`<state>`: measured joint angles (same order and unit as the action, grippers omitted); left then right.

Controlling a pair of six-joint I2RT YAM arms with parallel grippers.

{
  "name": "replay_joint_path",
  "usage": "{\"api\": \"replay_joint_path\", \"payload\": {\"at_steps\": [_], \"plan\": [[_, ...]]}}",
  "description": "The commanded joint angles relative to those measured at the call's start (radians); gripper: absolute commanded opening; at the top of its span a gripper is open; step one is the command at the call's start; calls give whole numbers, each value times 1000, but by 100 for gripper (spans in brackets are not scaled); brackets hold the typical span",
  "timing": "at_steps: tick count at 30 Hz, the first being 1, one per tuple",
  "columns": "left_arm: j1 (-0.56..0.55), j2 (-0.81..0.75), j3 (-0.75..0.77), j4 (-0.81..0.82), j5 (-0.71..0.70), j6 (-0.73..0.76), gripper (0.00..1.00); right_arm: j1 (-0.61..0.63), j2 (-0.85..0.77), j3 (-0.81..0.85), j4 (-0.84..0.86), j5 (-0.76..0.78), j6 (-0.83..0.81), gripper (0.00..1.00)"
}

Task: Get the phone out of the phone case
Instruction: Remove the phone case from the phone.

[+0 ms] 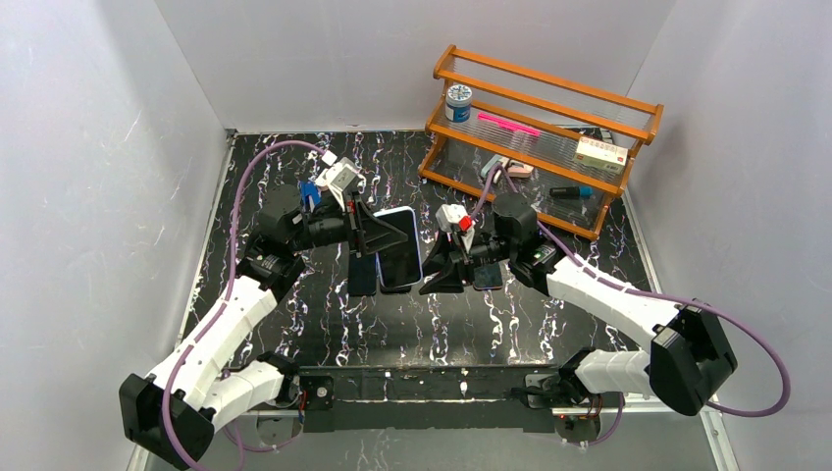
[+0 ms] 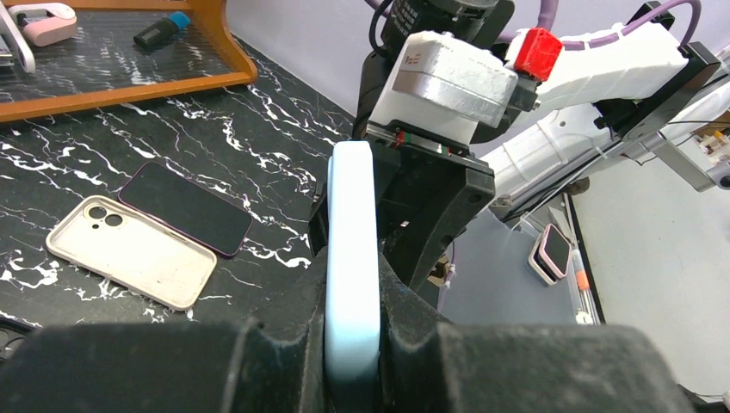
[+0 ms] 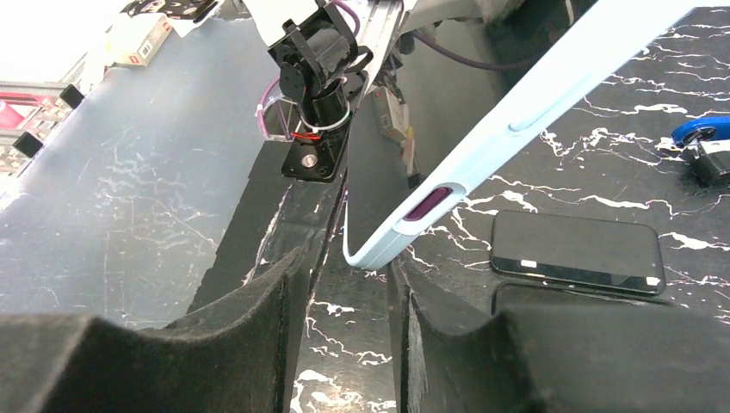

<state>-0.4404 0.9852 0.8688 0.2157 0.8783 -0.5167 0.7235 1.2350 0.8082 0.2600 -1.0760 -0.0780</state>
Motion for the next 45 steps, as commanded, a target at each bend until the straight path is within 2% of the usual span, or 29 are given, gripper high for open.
{"api": "replay_joint_path", "payload": {"at_steps": [1,13,17,22,26,36,45], "plan": [[5,-30,17,87,3,-8,0,10,7,37,48,-3,37,44],[5,-34,5,86,17,-4,0,12,25,55,91,25,87,40],[5,-39,5,86,23,-3,0,12,30,59,96,34,95,36],[5,-35,19,57,10,-10,0,12,35,65,56,6,35,21],[5,-12,35,53,7,-52,0,13,27,78,-15,-22,-88,2],[3,45,52,53,23,-149,0,14,52,158,-163,13,-370,1],[2,65,59,51,27,-176,0,20,59,207,-241,18,-512,1]]}}
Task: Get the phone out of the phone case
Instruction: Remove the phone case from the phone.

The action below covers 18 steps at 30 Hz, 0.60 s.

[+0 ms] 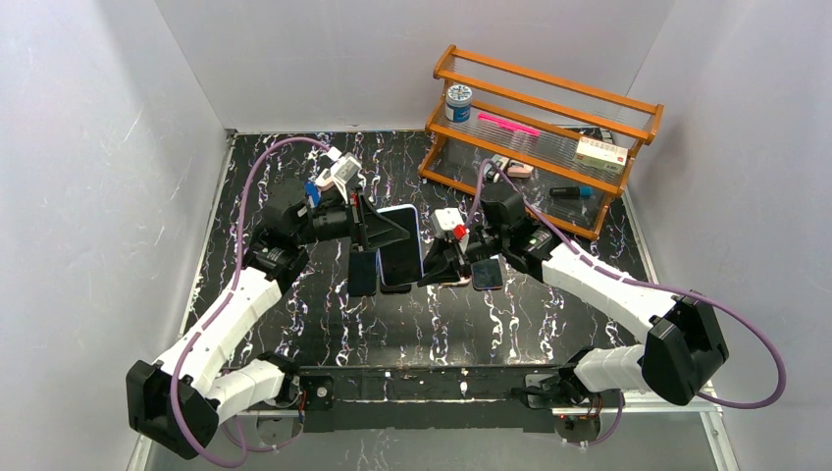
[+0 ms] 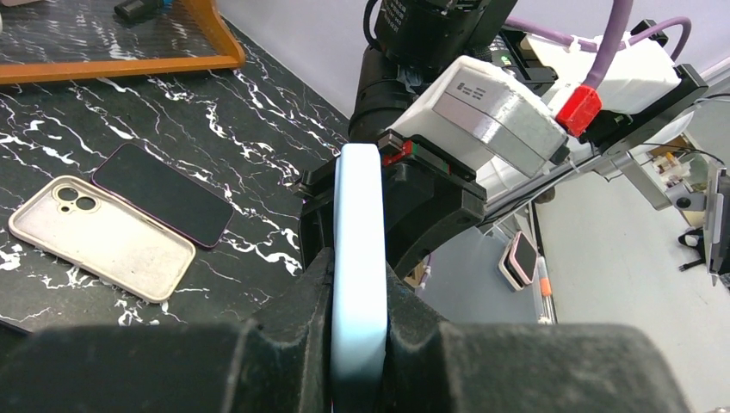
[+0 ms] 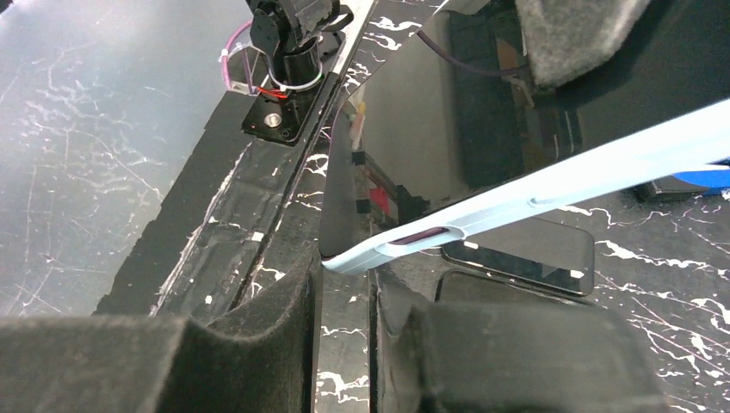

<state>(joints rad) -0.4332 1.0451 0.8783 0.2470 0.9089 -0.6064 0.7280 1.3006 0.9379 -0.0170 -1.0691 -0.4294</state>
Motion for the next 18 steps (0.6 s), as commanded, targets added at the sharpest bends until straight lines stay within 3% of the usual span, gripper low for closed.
{"api": "replay_joint_path", "payload": {"at_steps": [1,12,18], "plan": [[-5,7,51,20,-2,-88,0,14,-7,80,34,10,-170,1],[-12,0,41,18,-6,-102,0,16,-14,103,36,4,-211,1],[-13,-22,24,29,6,-112,0,4,-39,4,305,45,43,1]]}}
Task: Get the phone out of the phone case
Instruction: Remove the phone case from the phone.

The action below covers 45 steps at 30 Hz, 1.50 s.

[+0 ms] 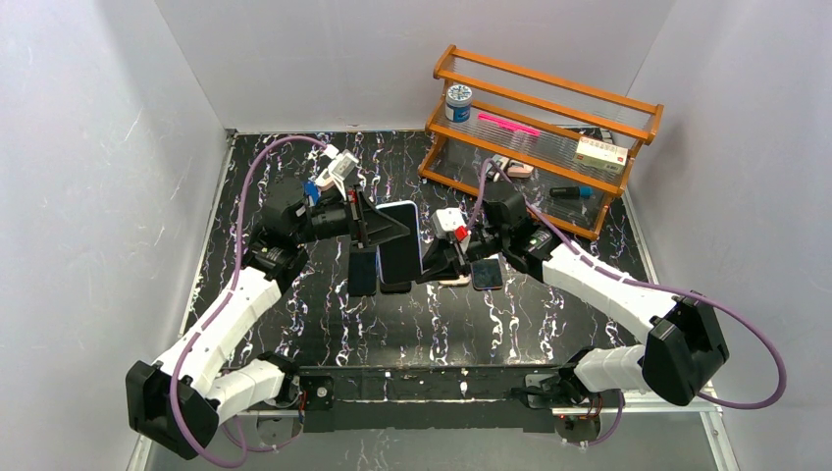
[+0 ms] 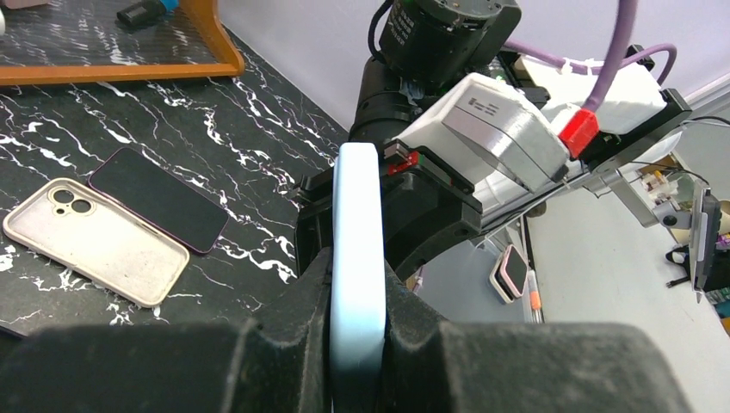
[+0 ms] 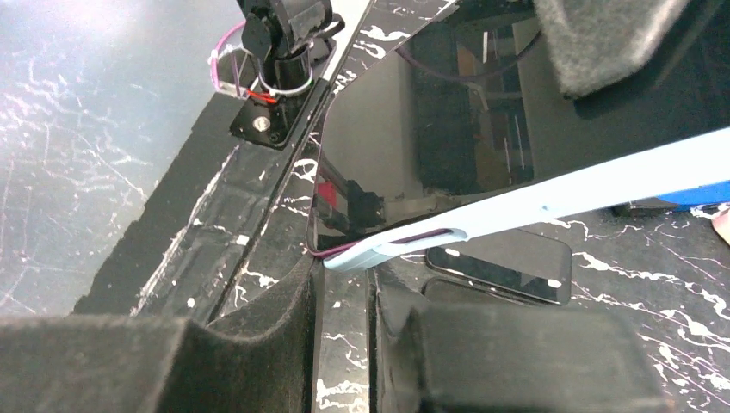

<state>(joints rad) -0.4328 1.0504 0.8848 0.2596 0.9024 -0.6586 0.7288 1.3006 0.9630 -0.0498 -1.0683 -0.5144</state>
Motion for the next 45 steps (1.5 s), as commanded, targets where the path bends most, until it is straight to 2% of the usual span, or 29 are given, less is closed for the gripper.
{"api": "replay_joint_path", "payload": {"at_steps": [1,6,15,23,30,34,37,41,45], "plan": [[-14,-31,11,29,17,-69,0,-3,-41,-41,414,50,181,1],[-14,-51,-37,157,33,-182,0,-38,-12,-105,625,98,408,1],[-14,-80,-79,236,36,-281,0,-75,12,-190,894,179,616,1],[-19,-86,-104,280,38,-325,0,-83,29,-206,995,198,604,1],[-30,-73,-106,290,34,-331,0,-82,40,-157,911,130,405,1],[-34,-62,-112,292,27,-322,0,-83,42,-137,898,159,405,1],[-34,-59,-120,269,19,-277,0,-84,37,-133,917,133,512,5],[-34,-52,-114,199,0,-199,0,-103,21,-187,1074,150,761,17],[-34,-43,-116,217,6,-200,0,-115,23,-219,1190,182,974,23]]}}
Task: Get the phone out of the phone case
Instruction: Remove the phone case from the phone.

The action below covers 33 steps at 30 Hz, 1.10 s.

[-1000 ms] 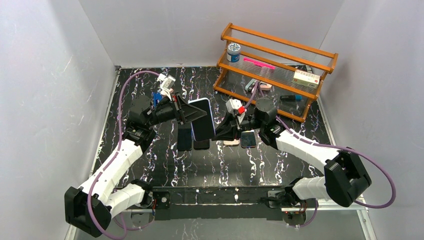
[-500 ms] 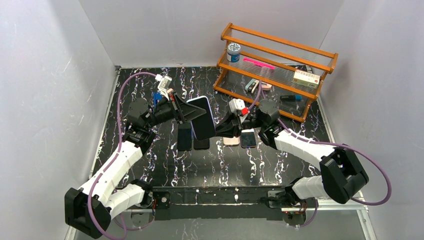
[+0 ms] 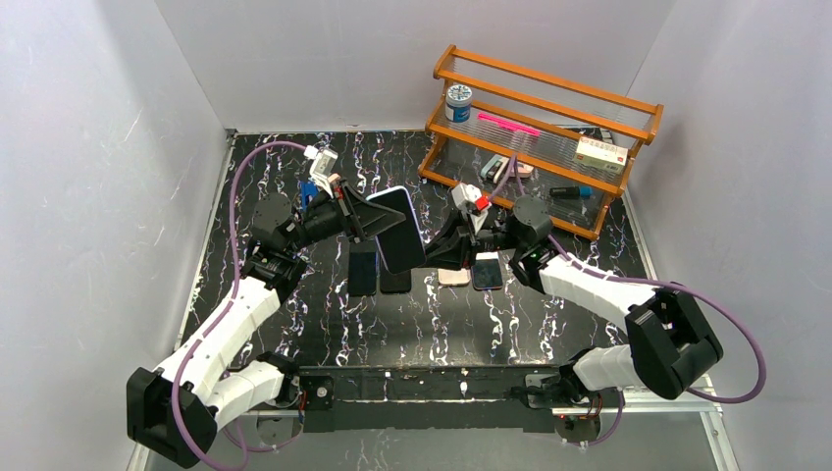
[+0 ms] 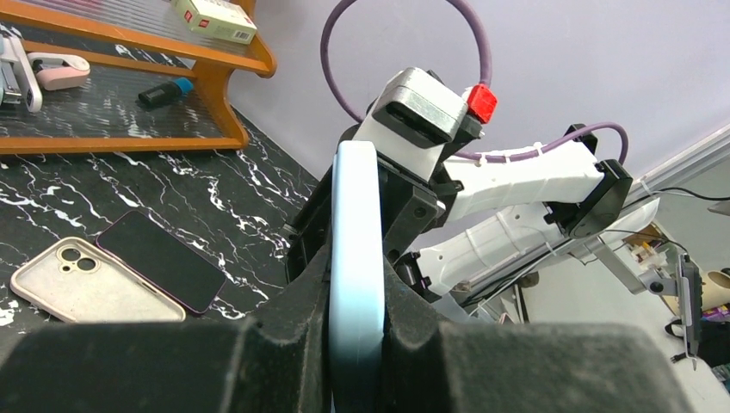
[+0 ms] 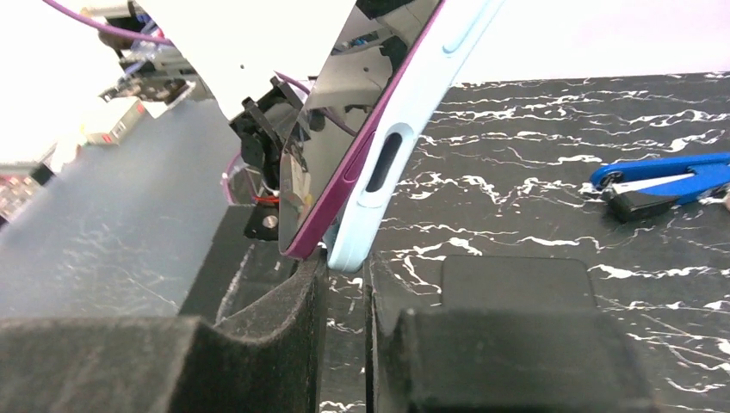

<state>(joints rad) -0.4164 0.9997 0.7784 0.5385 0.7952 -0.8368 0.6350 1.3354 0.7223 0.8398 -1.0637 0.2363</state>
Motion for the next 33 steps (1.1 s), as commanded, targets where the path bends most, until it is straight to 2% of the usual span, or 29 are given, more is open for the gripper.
{"api": "replay_joint_path", "payload": {"at_steps": [1,6,14,17,20,23,28,33], "plan": [[-50,8,-10,-55,116,-26,0,-21,-3,22,320,189,268,24],[-50,2,-20,-24,122,-50,0,-25,49,25,486,211,464,29],[-50,11,-36,-15,87,-69,0,-26,141,43,704,189,655,31],[-50,40,-27,-16,59,-76,0,-24,158,40,746,171,698,26],[-50,71,-2,-77,6,-45,1,-23,160,23,757,177,731,16],[-50,98,50,-245,-73,63,16,-26,152,-6,698,195,728,1],[-48,134,123,-406,-209,160,43,-26,119,-73,547,282,693,1],[-48,156,171,-548,-391,223,73,-24,54,-105,268,417,631,1]]}}
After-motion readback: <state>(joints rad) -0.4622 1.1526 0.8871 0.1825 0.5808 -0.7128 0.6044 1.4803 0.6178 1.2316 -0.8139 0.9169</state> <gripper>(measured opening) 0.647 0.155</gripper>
